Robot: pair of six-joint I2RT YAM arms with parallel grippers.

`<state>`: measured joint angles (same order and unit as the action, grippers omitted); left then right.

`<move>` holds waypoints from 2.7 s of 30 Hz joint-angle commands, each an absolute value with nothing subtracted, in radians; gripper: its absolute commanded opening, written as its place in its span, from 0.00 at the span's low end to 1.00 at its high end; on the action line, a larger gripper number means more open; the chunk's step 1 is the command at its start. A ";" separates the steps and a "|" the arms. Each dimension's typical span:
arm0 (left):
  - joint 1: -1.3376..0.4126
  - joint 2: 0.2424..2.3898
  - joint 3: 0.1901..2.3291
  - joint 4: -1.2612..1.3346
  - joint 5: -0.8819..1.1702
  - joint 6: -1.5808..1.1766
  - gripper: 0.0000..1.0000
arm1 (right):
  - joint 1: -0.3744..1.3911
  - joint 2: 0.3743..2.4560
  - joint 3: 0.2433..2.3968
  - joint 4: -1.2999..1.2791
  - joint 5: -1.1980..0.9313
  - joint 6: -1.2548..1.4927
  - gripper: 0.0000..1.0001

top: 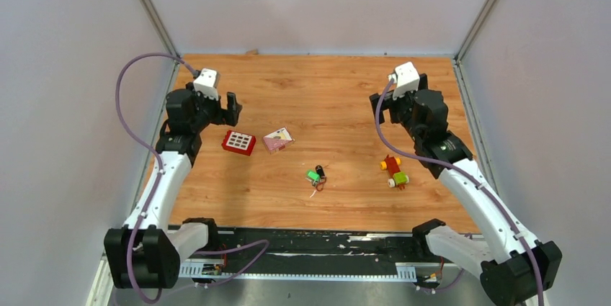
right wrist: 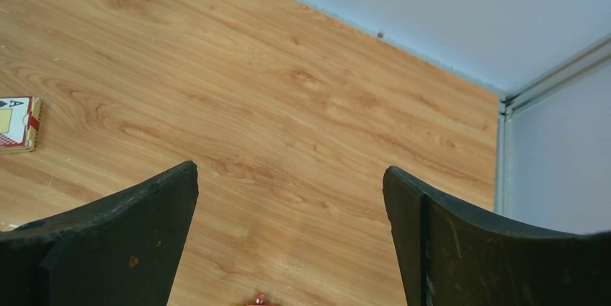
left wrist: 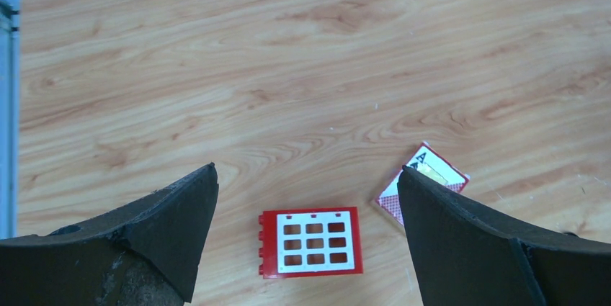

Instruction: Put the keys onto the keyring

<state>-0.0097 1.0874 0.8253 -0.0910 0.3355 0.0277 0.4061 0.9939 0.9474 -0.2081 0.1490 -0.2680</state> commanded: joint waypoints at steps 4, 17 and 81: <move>-0.003 0.937 0.747 0.031 0.226 -0.005 1.00 | 0.381 0.961 0.917 -0.205 0.079 -0.188 1.00; -0.003 0.781 0.651 0.104 0.248 -0.001 1.00 | 0.382 0.890 0.881 -0.136 0.175 -0.140 1.00; -0.003 0.761 0.705 -0.033 0.261 0.030 1.00 | 0.381 0.882 0.845 -0.118 0.127 -0.191 1.00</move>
<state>-0.0067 0.7719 0.6628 -0.0414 0.2527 0.0166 0.3836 0.8974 0.8474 -0.1585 0.1364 -0.1925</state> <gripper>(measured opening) 1.000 0.998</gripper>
